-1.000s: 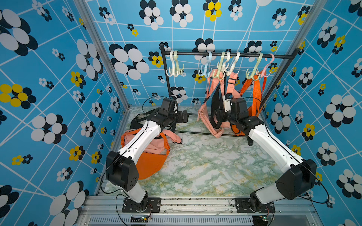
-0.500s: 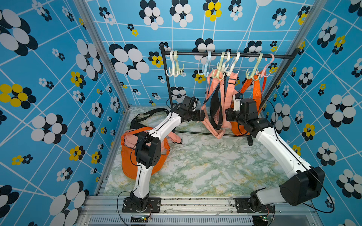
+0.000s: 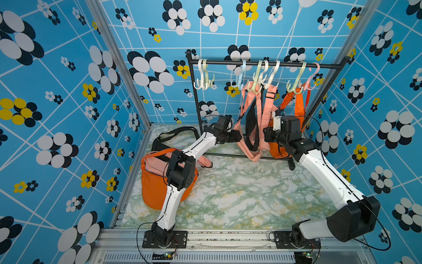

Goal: Take the bag off the hook
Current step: Adjust the bag at the hook.

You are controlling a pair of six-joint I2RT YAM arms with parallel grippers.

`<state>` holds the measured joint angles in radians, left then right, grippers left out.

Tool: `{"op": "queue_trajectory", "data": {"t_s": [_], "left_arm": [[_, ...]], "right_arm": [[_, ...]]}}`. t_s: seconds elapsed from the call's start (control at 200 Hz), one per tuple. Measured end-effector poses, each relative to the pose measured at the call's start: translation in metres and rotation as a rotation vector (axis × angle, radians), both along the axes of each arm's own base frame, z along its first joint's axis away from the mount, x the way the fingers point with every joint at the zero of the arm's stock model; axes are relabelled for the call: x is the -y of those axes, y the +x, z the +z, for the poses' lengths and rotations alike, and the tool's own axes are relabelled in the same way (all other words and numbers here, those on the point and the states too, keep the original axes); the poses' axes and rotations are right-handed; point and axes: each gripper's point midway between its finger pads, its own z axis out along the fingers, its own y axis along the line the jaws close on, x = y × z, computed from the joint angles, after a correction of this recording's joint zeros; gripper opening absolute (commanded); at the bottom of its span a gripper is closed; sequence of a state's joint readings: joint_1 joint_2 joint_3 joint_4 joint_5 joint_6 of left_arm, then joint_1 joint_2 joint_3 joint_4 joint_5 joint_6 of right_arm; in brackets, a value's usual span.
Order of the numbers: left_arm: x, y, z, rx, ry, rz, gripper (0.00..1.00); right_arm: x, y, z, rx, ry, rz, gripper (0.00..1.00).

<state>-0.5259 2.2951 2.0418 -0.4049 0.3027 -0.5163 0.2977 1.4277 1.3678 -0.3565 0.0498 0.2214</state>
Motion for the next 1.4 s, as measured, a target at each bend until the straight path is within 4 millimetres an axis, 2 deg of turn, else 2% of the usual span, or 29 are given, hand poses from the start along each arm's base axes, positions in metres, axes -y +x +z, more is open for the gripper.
{"op": "queue_trajectory", "data": {"t_s": [0.075, 0.195, 0.305, 0.43, 0.54, 0.68, 0.75, 0.84, 0.905, 1.095, 1.24, 1.305, 1.399], "left_arm": [[0.003, 0.001, 0.001, -0.001, -0.018, -0.003, 0.16], [0.003, 0.001, 0.004, -0.009, -0.037, -0.005, 0.00], [-0.001, 0.003, 0.007, -0.016, -0.051, -0.003, 0.00], [-0.024, -0.005, 0.020, -0.027, -0.056, 0.027, 0.00], [-0.055, -0.019, 0.049, -0.005, -0.071, 0.066, 0.00], [-0.094, -0.036, 0.104, 0.077, -0.108, 0.120, 0.00], [-0.110, -0.043, 0.128, 0.121, -0.124, 0.145, 0.00], [-0.124, -0.052, 0.146, 0.156, -0.133, 0.168, 0.00], [-0.133, -0.058, 0.153, 0.167, -0.135, 0.180, 0.00], [-0.150, -0.074, 0.154, 0.156, -0.127, 0.204, 0.00], [-0.168, -0.080, 0.157, 0.148, -0.127, 0.232, 0.00], [-0.178, -0.083, 0.160, 0.149, -0.128, 0.249, 0.00], [-0.196, -0.089, 0.165, 0.156, -0.127, 0.283, 0.00]], "right_arm": [[0.000, 0.000, 0.000, -0.001, 0.002, 0.002, 0.29], [-0.002, -0.001, 0.002, -0.003, 0.005, 0.009, 0.29], [-0.007, -0.001, 0.010, 0.003, 0.023, 0.033, 0.33], [-0.019, -0.001, 0.020, 0.015, 0.064, 0.091, 0.41], [-0.026, 0.002, 0.029, 0.025, 0.097, 0.116, 0.46], [-0.036, 0.015, 0.048, 0.055, 0.146, 0.138, 0.51], [-0.044, 0.023, 0.060, 0.074, 0.179, 0.155, 0.61], [-0.054, 0.032, 0.074, 0.098, 0.220, 0.179, 0.73], [-0.063, 0.036, 0.081, 0.111, 0.241, 0.197, 0.76], [-0.095, 0.043, 0.100, 0.151, 0.264, 0.254, 0.69], [-0.100, 0.052, 0.115, 0.182, 0.287, 0.253, 0.67], [-0.099, 0.055, 0.120, 0.194, 0.295, 0.241, 0.57], [-0.095, 0.058, 0.125, 0.210, 0.294, 0.213, 0.38]]}}
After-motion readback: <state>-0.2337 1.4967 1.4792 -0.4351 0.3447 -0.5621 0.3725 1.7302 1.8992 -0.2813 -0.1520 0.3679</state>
